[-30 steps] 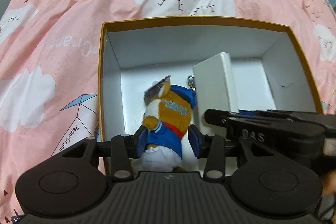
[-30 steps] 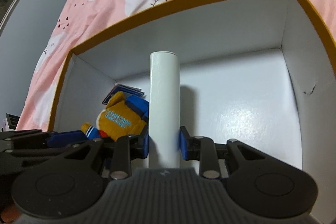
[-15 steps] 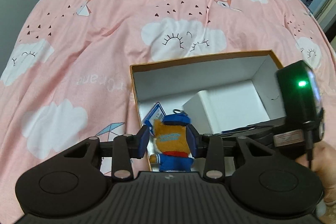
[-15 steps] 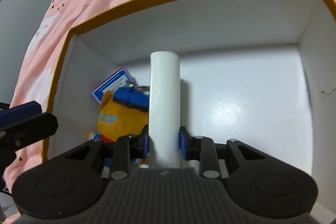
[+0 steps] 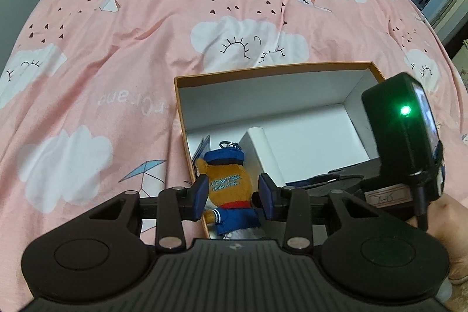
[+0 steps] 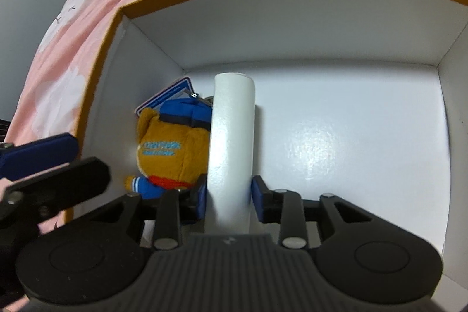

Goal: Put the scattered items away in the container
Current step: 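Lower both held items into the box and open both tools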

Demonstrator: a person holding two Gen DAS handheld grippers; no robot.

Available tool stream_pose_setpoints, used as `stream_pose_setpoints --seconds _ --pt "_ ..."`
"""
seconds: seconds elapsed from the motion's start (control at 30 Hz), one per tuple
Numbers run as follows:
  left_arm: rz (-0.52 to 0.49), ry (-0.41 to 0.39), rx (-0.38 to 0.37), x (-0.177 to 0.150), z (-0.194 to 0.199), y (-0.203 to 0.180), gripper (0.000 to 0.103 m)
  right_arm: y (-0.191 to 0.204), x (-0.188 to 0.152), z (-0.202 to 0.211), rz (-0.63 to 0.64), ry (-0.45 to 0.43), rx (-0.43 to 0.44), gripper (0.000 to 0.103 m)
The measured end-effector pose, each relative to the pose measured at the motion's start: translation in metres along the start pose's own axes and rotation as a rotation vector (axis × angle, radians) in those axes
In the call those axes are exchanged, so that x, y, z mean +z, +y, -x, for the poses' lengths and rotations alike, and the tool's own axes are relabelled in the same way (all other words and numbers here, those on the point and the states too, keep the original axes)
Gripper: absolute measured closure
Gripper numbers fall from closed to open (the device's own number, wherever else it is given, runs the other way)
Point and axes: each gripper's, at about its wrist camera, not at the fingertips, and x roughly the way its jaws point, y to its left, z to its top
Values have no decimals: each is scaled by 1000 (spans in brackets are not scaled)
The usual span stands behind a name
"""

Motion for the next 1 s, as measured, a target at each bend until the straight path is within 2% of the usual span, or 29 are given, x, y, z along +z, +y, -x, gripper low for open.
stream_pose_setpoints --seconds 0.07,0.27,0.53,0.7,1.0 --pt "8 -4 -8 0 1 2 61 0 -1 5 0 -5 2 62" --pt "15 -15 -6 -2 5 4 61 -4 -9 17 -10 -10 46 63" --pt "19 -16 -20 -7 6 3 61 -5 -15 20 10 -25 46 64" --pt "3 -28 -6 -12 9 1 61 -2 -23 30 60 -57 5 62" --pt "1 -45 -18 -19 20 -3 58 1 -32 47 100 -112 -49 52"
